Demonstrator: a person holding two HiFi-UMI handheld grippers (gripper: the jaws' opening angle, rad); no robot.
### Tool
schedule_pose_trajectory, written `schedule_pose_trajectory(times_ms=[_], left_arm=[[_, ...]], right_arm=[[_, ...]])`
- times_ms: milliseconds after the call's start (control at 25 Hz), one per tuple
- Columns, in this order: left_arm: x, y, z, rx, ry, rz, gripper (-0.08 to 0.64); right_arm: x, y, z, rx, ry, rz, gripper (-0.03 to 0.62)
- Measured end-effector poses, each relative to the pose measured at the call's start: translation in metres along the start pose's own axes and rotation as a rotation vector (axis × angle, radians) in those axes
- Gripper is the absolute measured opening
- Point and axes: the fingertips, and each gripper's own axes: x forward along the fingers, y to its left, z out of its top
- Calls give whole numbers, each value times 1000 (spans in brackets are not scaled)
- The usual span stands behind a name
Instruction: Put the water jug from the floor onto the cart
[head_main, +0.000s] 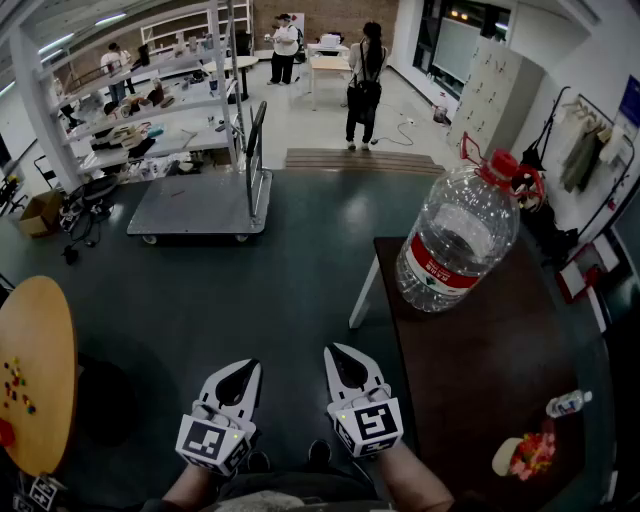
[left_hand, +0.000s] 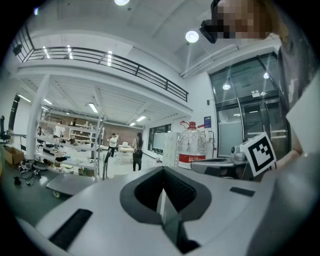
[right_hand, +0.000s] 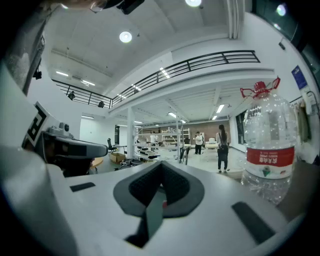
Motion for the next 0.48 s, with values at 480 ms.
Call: schedule_pose_trajectory(times_ms=[480], left_arm=[[-49, 63, 13, 38, -63, -18, 8]], right_arm=[[10, 78, 12, -21, -26, -38, -11]])
